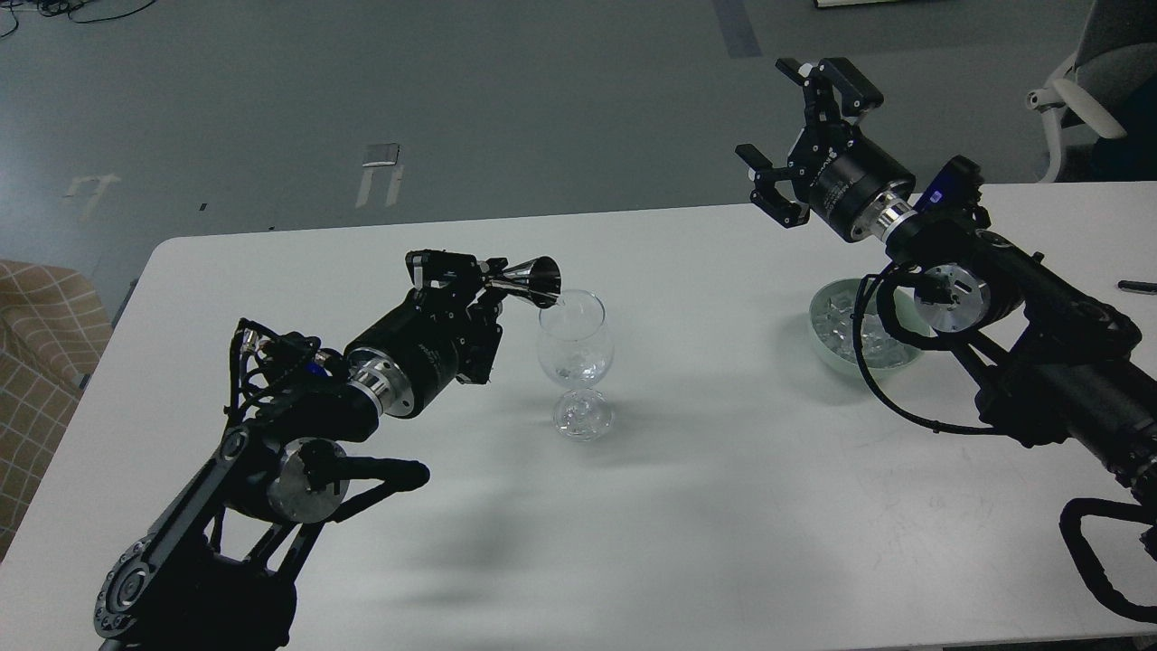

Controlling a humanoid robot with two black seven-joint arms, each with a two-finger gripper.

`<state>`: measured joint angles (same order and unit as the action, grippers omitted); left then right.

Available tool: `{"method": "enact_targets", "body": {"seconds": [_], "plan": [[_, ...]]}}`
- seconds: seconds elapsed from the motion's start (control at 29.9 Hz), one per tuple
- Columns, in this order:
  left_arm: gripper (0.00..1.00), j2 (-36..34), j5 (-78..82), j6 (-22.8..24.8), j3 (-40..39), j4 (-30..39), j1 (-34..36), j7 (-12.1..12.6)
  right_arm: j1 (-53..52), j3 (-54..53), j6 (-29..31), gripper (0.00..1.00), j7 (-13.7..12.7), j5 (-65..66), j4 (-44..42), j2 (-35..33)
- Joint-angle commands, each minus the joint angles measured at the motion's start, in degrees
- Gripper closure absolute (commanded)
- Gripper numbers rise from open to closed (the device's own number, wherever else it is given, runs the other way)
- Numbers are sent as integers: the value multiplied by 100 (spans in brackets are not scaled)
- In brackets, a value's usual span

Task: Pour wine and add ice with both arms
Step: 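Tilt the jigger over the glass with the left gripper to pour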

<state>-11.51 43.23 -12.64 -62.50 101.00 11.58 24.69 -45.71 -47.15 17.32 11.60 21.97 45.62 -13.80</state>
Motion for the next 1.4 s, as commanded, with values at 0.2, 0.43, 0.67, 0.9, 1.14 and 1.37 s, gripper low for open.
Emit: {"method": "enact_targets", "body": {"seconds": [0.2,0.43,0.67,0.9,1.14,1.37], "plan": [[86,-9,203,16,1,-1,73,1,9,4,0,0,0,0,0,0],[86,-62,212,25,1,-1,161,18,18,-4,0,0,0,0,0,0],[86,-176,230,113,36,-1,231,18,18,-4,8,0,0,17,0,0],[86,-273,309,209,36,8,231,18,18,-4,0,0,0,17,0,0],[86,-334,414,262,36,8,275,141,18,-4,0,0,0,17,0,0],[86,-334,502,403,45,8,337,203,18,-4,0,0,0,26,0,0]]}}
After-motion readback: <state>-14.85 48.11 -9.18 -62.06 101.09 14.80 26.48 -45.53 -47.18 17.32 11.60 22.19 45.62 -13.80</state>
